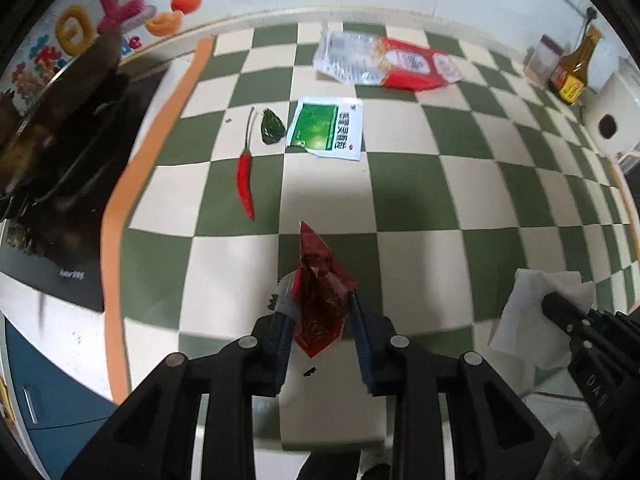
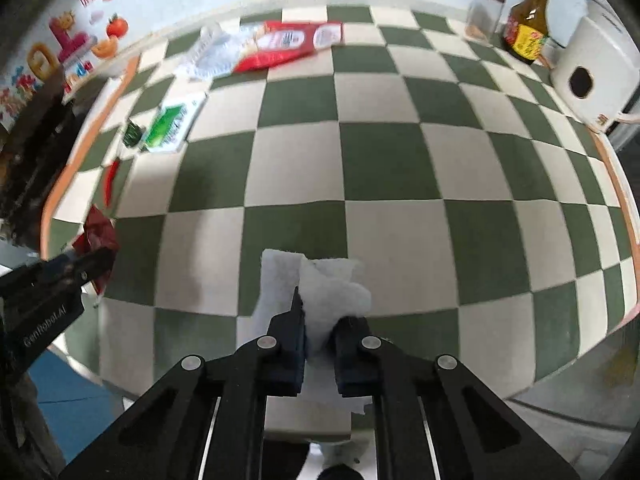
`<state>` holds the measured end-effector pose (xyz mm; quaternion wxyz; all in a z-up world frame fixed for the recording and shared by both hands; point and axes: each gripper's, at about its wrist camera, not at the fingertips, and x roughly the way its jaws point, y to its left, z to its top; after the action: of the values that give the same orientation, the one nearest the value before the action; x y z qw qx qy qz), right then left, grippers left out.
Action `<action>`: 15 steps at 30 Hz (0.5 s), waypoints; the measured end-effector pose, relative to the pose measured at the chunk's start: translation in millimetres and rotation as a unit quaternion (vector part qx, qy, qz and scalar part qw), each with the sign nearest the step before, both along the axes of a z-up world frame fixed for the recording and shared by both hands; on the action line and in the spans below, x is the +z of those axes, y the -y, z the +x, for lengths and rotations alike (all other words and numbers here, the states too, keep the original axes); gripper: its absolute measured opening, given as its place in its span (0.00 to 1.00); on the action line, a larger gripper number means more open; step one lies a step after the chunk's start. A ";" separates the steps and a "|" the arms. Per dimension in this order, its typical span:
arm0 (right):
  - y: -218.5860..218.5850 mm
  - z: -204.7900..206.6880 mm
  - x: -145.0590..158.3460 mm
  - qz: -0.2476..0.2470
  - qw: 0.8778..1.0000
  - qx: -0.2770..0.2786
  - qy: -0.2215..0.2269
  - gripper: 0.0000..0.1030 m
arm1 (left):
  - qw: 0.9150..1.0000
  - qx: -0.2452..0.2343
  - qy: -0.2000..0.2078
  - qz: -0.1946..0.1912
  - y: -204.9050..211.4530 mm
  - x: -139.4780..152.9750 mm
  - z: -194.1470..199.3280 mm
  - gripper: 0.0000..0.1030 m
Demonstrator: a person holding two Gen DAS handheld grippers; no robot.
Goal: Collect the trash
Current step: 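Grasp the white tissue with the right tool while the left tool grasps the red wrapper, then carry the tissue and red wrapper over the trash bin and open both tools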
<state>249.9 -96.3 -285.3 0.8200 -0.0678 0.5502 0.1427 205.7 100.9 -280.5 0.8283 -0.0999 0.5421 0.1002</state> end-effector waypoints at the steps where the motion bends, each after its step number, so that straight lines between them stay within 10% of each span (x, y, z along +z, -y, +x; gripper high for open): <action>1: 6.0 -7.0 7.7 0.008 1.000 -0.002 0.006 0.10 | 1.000 -0.001 0.003 0.000 1.1 2.4 -3.2 0.24; 15: 154.7 -158.8 54.8 0.087 0.996 -0.035 0.008 0.10 | 0.998 -0.033 0.034 -0.048 95.1 41.7 -109.2 0.24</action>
<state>91.1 -250.9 -230.5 0.8315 0.0221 0.5311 0.1611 96.6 5.8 -238.8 0.8434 -0.1249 0.5208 0.0431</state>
